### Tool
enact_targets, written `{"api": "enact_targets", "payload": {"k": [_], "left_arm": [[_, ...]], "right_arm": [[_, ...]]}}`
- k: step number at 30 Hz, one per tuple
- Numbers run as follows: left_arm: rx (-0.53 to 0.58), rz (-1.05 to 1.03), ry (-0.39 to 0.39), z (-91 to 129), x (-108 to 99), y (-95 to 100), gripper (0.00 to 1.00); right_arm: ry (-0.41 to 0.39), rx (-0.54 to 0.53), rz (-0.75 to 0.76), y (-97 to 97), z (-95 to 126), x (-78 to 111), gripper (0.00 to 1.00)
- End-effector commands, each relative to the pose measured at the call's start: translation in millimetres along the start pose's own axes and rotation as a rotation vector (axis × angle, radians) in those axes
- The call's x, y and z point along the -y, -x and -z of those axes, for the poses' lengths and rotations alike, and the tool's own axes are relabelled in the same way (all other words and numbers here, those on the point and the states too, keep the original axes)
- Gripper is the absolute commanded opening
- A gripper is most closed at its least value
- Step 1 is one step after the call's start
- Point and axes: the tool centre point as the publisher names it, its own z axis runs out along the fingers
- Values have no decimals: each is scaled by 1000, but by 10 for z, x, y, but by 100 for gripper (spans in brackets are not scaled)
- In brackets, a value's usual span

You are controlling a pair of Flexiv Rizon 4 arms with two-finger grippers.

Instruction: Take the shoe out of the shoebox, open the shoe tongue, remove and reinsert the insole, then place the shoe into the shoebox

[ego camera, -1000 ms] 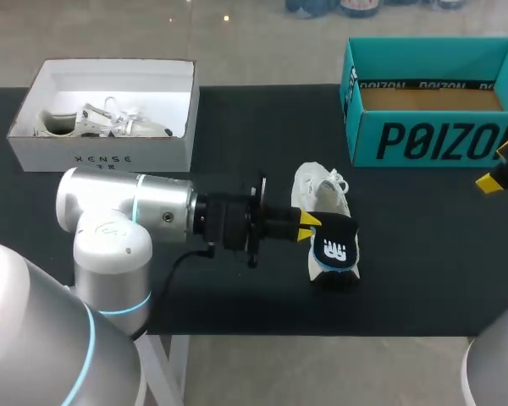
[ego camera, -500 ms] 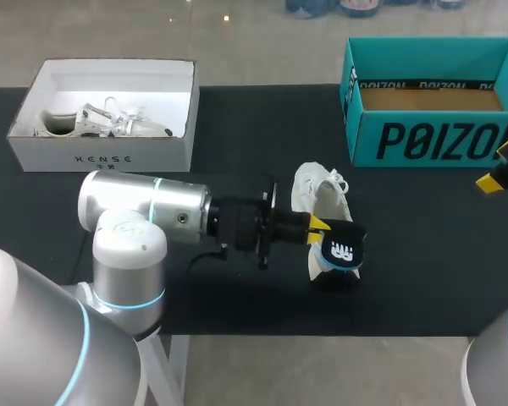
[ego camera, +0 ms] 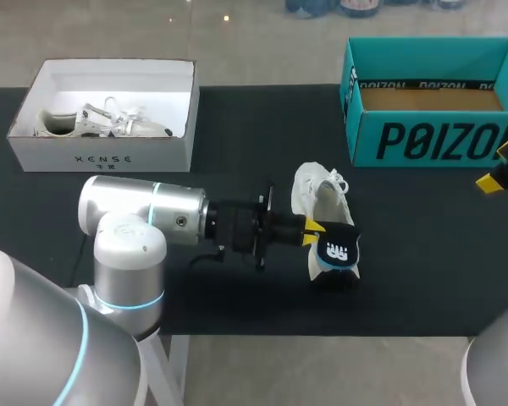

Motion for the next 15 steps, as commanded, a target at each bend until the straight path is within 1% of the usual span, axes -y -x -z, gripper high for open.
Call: {"api": "enact_targets", "payload": {"k": [1,8,15], "left_arm": [[-2,-4,-20,-40,-125,17,0],[-9,-8,-43,-120,-256,49,0],[-20,-10,-65,-227,-331,138,0]], "right_arm": [[-6,-3,-2,18,-7,-28,100],[-6,-3,-2,18,-7,-28,100],[-6,-3,-2,18,-7,-28,100]]}}
